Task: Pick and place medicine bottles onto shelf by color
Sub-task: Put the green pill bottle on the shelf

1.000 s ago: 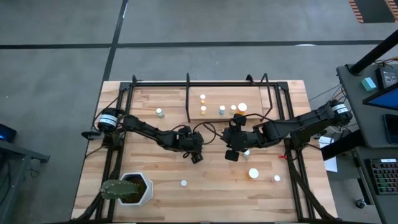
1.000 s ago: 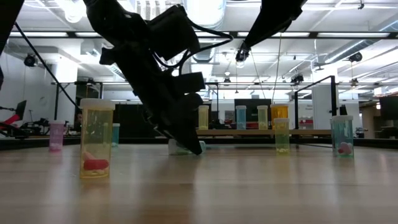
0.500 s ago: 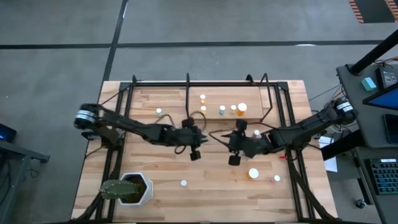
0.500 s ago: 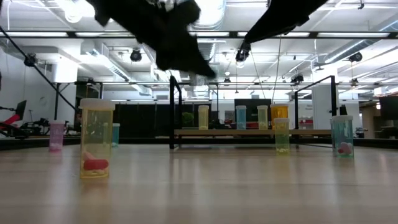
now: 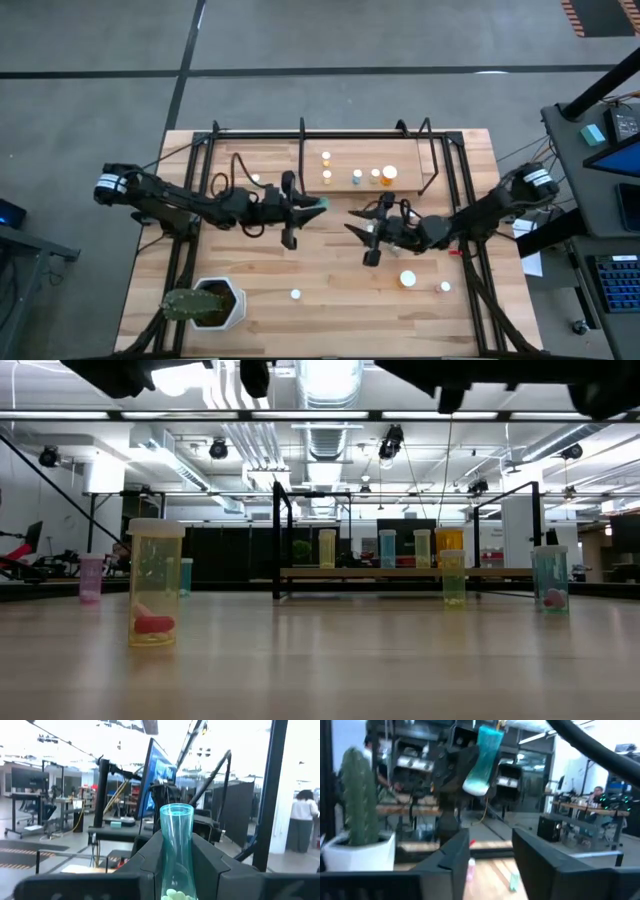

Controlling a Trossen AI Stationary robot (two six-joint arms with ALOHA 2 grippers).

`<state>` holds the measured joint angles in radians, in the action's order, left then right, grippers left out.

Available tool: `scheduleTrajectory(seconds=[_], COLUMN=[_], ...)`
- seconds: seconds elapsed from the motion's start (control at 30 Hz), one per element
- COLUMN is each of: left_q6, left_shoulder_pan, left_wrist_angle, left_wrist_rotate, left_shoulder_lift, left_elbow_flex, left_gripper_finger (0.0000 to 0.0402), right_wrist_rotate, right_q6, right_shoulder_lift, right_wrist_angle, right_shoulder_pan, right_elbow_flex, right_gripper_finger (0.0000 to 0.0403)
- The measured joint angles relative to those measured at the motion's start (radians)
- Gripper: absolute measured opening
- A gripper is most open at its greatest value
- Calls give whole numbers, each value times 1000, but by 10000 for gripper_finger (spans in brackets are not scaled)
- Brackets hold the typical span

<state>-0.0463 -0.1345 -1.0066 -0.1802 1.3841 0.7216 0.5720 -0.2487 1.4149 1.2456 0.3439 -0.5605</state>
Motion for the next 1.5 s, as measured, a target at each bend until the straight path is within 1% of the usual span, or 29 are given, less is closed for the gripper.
scheduleTrajectory(seconds=[0.07, 0.17, 0.2, 0.27, 0.37, 0.43, 0.53, 0.67, 0.77, 1.13, 1.23, 1.5], left_q6=[0, 1, 1, 4, 5, 5, 5, 16, 31, 37, 37, 37], left_shoulder_pan=[0, 0, 0, 0, 2, 2, 2, 2, 2, 2, 2, 3], left_wrist_angle=[-29, -43, -41, -40, -40, -39, -35, -31, -30, -32, -31, -39], left_wrist_rotate=[0, 1, 0, 1, 1, 1, 1, 3, 3, 2, 0, 0], left_shoulder_lift=[5, 7, 8, 8, 8, 8, 8, 8, 8, 8, 8, 8], left_elbow_flex=[0, 8, 9, 11, 9, 9, 9, 9, 9, 10, 10, 9], left_gripper_finger=[55, 56, 56, 56, 56, 56, 56, 57, 57, 57, 57, 57], right_wrist_rotate=[-25, -125, -144, -146, -200, -236, -248, -319, -351, -349, -378, -393], right_q6=[-17, -30, -31, -19, 12, 22, 40, 61, 77, 70, 76, 47], right_shoulder_lift=[36, 82, 96, 117, 138, 144, 151, 151, 151, 151, 151, 152], right_wrist_angle=[10, 9, 10, 10, 9, 10, 9, 9, 9, 2, -4, -90], right_shoulder_pan=[-17, -51, -60, -82, -114, -127, -146, -166, -174, -192, -195, -201], right_elbow_flex=[-36, -101, -123, -155, -190, -205, -219, -228, -239, -252, -257, -300], right_gripper_finger=[171, 209, 219, 238, 254, 257, 253, 238, 228, 192, 178, 144])
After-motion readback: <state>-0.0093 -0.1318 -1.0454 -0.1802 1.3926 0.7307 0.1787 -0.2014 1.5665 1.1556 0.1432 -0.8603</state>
